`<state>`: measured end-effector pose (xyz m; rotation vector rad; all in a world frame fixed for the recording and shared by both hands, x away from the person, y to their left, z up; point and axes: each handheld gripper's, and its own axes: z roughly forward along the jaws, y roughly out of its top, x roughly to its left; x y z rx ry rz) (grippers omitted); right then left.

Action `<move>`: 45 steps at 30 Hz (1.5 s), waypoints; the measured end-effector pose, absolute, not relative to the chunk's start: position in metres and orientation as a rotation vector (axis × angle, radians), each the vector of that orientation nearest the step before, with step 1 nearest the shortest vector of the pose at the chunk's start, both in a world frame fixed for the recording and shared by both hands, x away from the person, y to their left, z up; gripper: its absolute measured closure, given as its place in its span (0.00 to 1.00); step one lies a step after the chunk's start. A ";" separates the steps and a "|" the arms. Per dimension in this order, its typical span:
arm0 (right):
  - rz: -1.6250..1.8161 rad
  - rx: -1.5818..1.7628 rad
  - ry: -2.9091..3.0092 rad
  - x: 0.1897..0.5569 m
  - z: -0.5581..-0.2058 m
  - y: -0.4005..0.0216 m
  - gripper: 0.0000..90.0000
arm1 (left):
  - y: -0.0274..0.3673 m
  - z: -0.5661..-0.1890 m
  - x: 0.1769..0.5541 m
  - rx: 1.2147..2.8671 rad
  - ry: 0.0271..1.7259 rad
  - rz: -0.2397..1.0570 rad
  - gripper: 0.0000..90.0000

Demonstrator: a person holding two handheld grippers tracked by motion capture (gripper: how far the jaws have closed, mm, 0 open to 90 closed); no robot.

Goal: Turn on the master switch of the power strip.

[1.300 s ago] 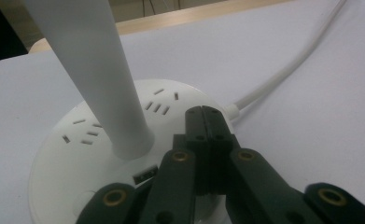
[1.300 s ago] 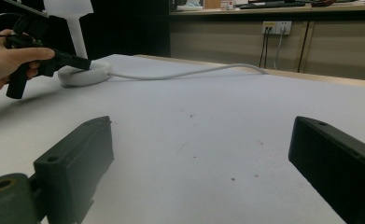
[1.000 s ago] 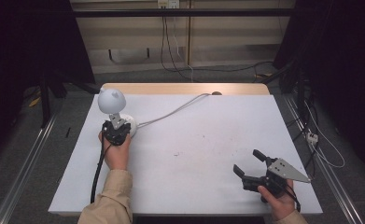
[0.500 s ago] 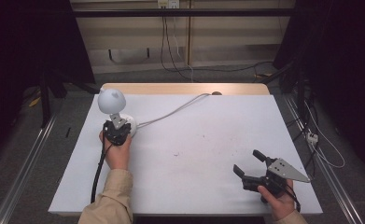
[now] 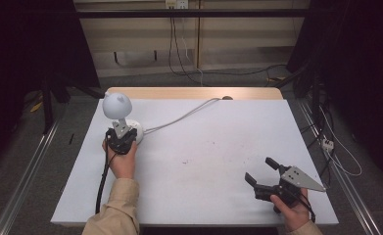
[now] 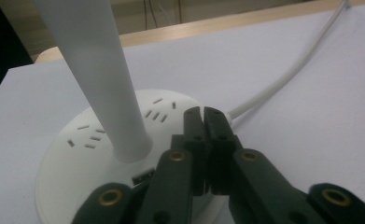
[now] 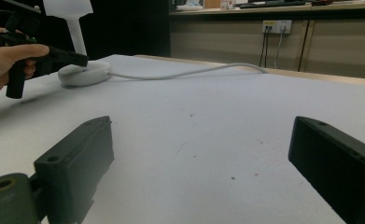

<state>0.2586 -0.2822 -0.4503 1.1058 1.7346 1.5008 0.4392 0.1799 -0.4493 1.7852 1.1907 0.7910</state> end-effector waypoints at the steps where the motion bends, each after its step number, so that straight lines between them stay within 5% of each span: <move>1: 1.500 1.106 1.734 0.259 -0.450 -0.282 0.07 | 0.180 -0.449 0.439 1.781 1.181 0.769 0.93; 26: 1.500 1.091 1.750 0.262 -0.450 -0.277 0.07 | 0.182 -0.436 0.419 1.765 1.100 0.545 0.45; 35: 1.491 1.092 1.745 0.261 -0.449 -0.278 0.07 | 0.182 -0.432 0.412 1.753 1.081 0.478 0.21; 45: 1.482 1.095 1.750 0.262 -0.449 -0.278 0.07 | 0.186 -0.426 0.402 1.761 1.024 0.450 0.15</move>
